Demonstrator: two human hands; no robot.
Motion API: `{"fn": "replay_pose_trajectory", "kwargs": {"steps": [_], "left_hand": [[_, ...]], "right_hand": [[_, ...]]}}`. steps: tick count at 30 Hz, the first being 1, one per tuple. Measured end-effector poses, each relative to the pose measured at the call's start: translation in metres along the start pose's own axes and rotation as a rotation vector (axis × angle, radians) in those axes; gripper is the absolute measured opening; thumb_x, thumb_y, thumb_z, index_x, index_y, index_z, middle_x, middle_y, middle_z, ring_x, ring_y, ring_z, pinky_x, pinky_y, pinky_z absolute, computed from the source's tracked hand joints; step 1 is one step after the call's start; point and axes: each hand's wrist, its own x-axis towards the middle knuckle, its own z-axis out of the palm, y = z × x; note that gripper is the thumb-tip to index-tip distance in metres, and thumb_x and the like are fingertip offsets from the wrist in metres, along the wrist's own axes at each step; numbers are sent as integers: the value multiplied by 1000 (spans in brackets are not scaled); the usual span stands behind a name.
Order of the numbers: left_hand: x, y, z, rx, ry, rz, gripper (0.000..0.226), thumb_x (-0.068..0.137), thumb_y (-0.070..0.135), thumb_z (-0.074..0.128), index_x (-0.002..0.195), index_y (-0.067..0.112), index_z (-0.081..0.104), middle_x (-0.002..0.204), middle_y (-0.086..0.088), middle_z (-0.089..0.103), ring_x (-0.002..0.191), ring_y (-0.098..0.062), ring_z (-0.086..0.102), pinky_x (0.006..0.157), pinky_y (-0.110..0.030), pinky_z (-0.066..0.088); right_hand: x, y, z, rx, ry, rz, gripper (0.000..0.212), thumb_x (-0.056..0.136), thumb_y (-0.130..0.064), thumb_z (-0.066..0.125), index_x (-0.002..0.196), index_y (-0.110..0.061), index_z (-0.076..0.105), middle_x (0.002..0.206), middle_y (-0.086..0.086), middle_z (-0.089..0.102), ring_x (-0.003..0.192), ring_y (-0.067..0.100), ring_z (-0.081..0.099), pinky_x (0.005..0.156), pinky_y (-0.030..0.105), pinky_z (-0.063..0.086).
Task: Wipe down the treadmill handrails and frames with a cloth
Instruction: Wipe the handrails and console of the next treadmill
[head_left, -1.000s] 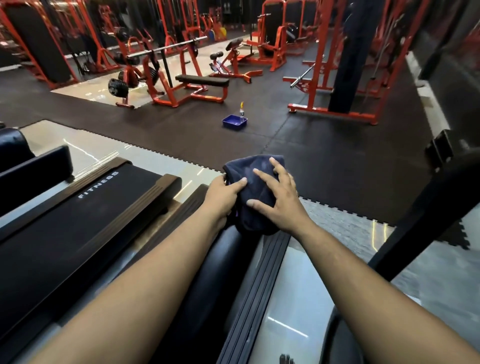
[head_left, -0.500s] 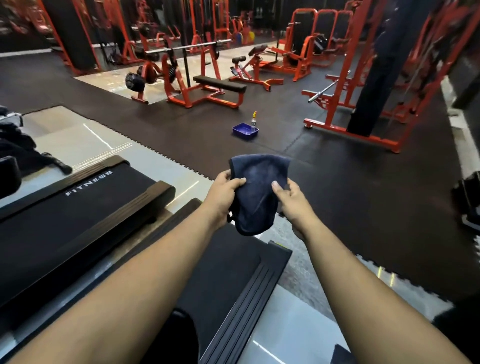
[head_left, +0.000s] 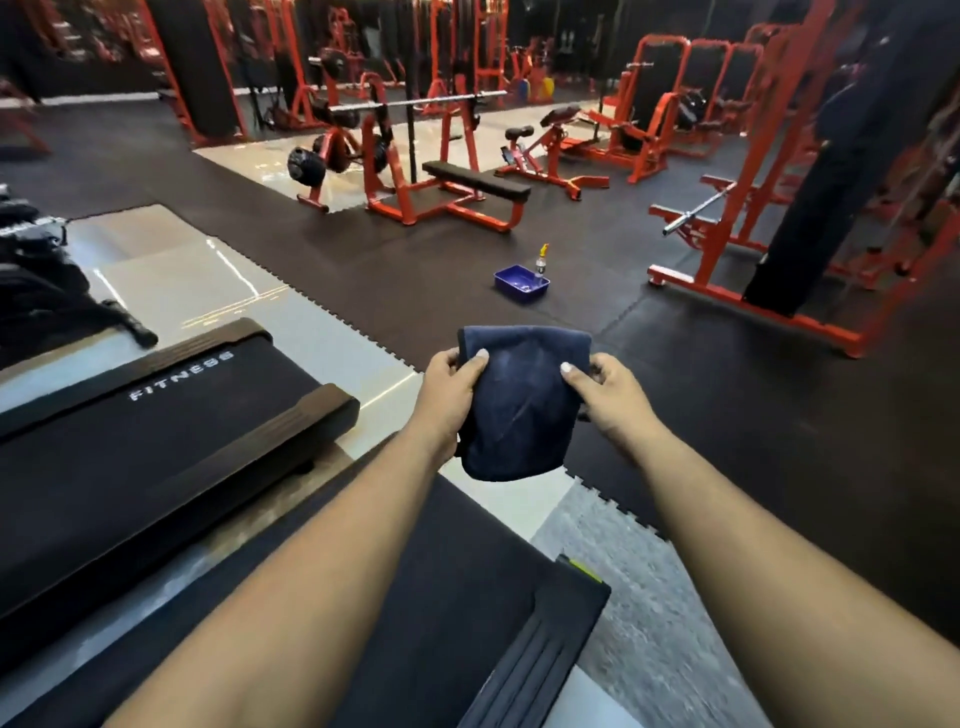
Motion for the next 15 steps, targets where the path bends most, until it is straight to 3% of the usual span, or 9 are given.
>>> {"fn": "replay_pose_trajectory", "kwargs": {"steps": [3, 6, 9, 15], "left_hand": [[33, -5, -21, -38, 95, -2, 29, 98, 39, 64, 122, 24, 60, 114, 6, 75, 103, -15, 73, 80, -36, 59], [48, 2, -62, -66, 208, 19, 26, 101, 35, 63, 124, 24, 59, 115, 6, 73, 103, -13, 71, 79, -31, 57], [45, 14, -112, -65, 342, 64, 26, 103, 33, 62, 126, 23, 55, 116, 7, 69, 102, -10, 69, 76, -26, 54], [17, 45, -220, -43, 652, 147, 13, 102, 33, 62, 113, 32, 55, 120, 1, 69, 111, -17, 67, 100, -44, 56]], "right_hand": [[42, -4, 34, 16, -47, 17, 22, 98, -40, 64, 104, -19, 62, 104, 1, 72, 100, 25, 70, 90, 59, 58], [68, -21, 78, 62, -154, 23, 21, 98, -42, 64, 109, -24, 63, 106, -2, 74, 94, 20, 71, 87, 59, 59], [79, -46, 129, 118, -289, -30, 22, 98, -37, 67, 112, -21, 67, 108, -4, 76, 101, 17, 72, 88, 45, 61], [72, -109, 245, 229, -555, -158, 5, 100, -24, 66, 105, -22, 67, 104, -4, 75, 97, 12, 70, 86, 35, 57]]}}
